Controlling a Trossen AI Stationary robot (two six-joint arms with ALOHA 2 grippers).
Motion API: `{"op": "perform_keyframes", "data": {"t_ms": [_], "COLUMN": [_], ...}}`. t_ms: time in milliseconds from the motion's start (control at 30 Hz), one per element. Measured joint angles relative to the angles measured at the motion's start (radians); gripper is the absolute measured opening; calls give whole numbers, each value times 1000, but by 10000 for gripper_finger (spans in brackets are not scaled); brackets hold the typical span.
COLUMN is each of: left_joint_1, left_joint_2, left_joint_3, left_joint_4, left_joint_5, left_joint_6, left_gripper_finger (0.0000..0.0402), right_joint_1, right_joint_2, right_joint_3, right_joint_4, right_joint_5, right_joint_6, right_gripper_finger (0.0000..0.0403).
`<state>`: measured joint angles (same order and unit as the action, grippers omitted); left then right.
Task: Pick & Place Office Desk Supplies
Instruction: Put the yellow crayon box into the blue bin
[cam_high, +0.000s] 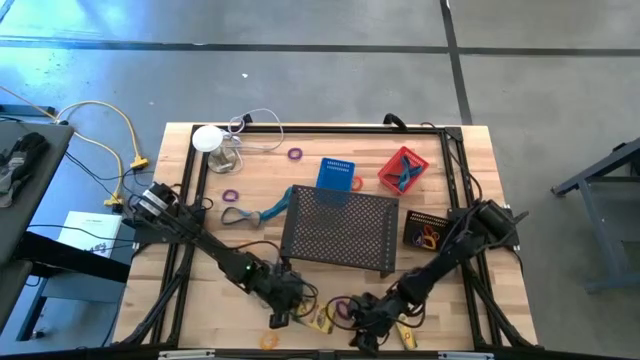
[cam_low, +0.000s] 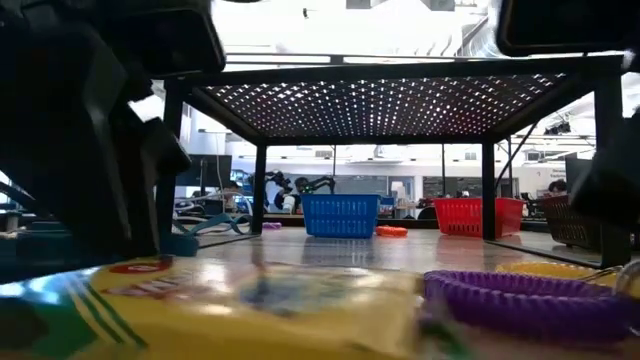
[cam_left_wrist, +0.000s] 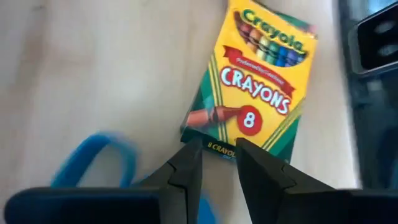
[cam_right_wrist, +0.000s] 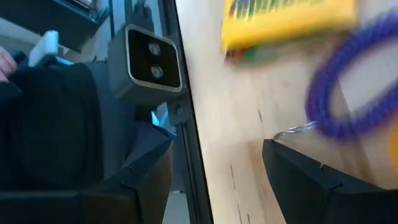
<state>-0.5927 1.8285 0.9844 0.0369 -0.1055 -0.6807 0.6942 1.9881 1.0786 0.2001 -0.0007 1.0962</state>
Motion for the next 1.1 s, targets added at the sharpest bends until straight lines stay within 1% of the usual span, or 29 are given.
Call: {"op": "perform_keyframes", "data": {"t_ms": [100, 200, 467, 700, 767, 833, 967, 1100], "left_joint_1": [13, 23, 21, 21, 19, 9, -19, -56], "left_joint_2": [24, 32, 29, 25, 12, -10, -64, -71], "left_joint_3": [1, 3, 1, 0, -2, -2, -1, -1], "left_joint_4": [13, 5, 11, 8, -9, -23, -14, 33], "left_joint_5": [47, 70, 62, 57, 22, -36, -132, -144], "left_joint_6": [2, 11, 30, 43, 69, 99, 189, 261], "left_gripper_finger": [93, 93, 93, 93, 92, 89, 81, 75], "right_joint_1": [-15, -23, -63, -79, -73, -71, -66, -63], "right_joint_2": [1, 2, 2, 2, 2, 2, 2, 2], "right_joint_3": [-1, -2, -2, -2, -2, -2, -1, -1], "right_joint_4": [-13, -19, -1, -1, -1, -1, 0, 13], "right_joint_5": [-1, 5, 29, 18, 20, 21, 28, 25], "right_joint_6": [-1, -22, -53, -53, -56, -57, -60, -72], "right_gripper_finger": [234, 234, 234, 234, 234, 234, 234, 234]}}
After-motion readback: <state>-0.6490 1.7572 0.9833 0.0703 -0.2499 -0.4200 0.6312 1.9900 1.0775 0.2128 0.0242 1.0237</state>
